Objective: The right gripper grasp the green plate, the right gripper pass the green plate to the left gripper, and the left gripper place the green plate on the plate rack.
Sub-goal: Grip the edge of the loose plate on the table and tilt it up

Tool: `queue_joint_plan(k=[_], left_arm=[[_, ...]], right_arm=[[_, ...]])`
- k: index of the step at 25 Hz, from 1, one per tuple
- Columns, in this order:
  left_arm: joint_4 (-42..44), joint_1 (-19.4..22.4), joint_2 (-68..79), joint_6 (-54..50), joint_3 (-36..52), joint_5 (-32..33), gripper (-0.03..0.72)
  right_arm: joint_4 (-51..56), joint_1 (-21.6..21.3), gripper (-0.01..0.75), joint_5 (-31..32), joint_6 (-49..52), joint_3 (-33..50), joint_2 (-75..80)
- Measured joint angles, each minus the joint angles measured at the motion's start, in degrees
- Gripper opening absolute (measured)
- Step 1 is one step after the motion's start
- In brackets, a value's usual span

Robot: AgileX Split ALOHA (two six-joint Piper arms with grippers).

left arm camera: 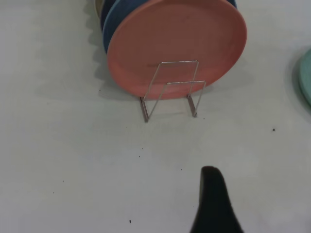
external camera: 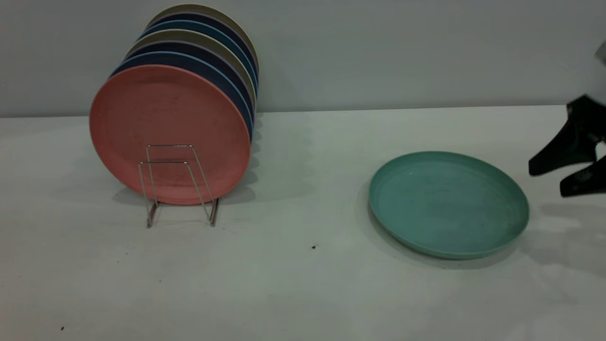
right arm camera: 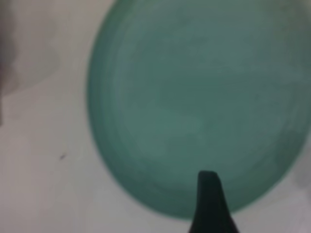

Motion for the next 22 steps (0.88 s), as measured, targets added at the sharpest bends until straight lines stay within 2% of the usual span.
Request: queue_joint_plan(k=[12,22], left_arm=[[-0.06,0.00,0.00,0.00,0.00,0.00,0.519],[-0.06,0.00,0.00,-0.07,0.00,-0.19,0.519]], right_arm=[[0.44,-0.70,0.534,0.24,-0.36,-11.34,13.15],[3.53,0.76,0.534,0.97,-1.03,-13.73,18.05]])
